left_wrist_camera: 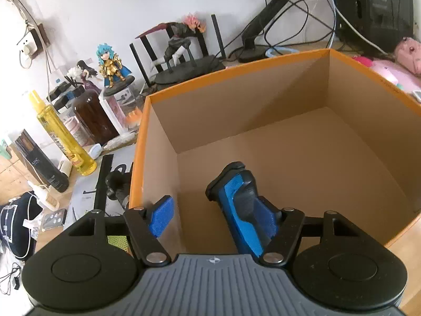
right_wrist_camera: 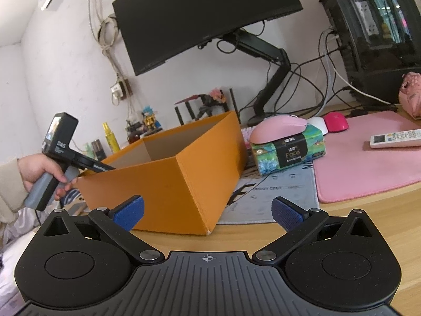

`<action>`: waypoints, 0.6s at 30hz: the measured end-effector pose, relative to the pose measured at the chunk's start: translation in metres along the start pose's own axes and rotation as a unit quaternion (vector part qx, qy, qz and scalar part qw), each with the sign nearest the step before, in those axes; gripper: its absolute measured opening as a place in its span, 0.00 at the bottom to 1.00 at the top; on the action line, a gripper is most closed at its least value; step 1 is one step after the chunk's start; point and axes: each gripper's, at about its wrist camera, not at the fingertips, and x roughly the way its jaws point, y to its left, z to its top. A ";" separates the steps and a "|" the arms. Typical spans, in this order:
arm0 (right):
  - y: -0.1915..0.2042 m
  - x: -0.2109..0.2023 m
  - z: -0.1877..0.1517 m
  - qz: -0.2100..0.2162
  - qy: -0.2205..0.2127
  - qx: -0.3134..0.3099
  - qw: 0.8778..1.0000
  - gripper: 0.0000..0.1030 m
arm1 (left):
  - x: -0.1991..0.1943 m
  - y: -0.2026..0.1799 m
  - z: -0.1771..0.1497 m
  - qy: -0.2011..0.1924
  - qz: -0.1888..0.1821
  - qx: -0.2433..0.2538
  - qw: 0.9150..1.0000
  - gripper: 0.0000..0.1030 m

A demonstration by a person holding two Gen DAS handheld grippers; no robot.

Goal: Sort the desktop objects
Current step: 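Lower the shaver into the orange box and open the left gripper, then withdraw the left tool and move the right tool toward the white remote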

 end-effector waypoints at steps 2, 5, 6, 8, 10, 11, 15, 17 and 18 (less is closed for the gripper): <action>-0.002 -0.001 0.001 -0.001 -0.003 0.002 1.000 1.00 | -0.006 0.003 -0.002 -0.013 -0.002 -0.010 1.000 0.70; -0.004 -0.002 0.002 -0.004 -0.008 0.005 1.000 1.00 | -0.020 0.011 -0.004 -0.038 -0.009 -0.030 0.999 0.71; -0.005 -0.002 0.003 -0.006 -0.009 0.007 1.000 1.00 | -0.026 0.014 -0.004 -0.047 -0.012 -0.039 0.998 0.73; -0.007 -0.003 0.004 -0.008 -0.011 0.008 1.000 1.00 | -0.040 0.018 -0.006 -0.068 -0.018 -0.051 0.996 0.76; -0.008 -0.004 0.004 -0.011 -0.014 0.009 1.000 1.00 | -0.057 0.020 -0.009 -0.093 -0.022 -0.059 0.994 0.78; -0.008 -0.005 0.004 -0.012 -0.015 0.010 1.000 1.00 | -0.065 0.021 -0.011 -0.107 -0.022 -0.064 0.992 0.79; -0.011 -0.008 0.006 -0.020 -0.022 0.011 0.999 1.00 | -0.102 0.027 -0.022 -0.178 -0.020 -0.096 0.979 0.84; -0.013 -0.009 0.008 -0.026 -0.025 0.010 0.999 1.00 | -0.116 0.029 -0.033 -0.223 -0.019 -0.126 0.966 0.84; -0.014 -0.010 0.008 -0.030 -0.027 0.010 0.999 1.00 | -0.123 0.030 -0.038 -0.246 -0.019 -0.141 0.959 0.85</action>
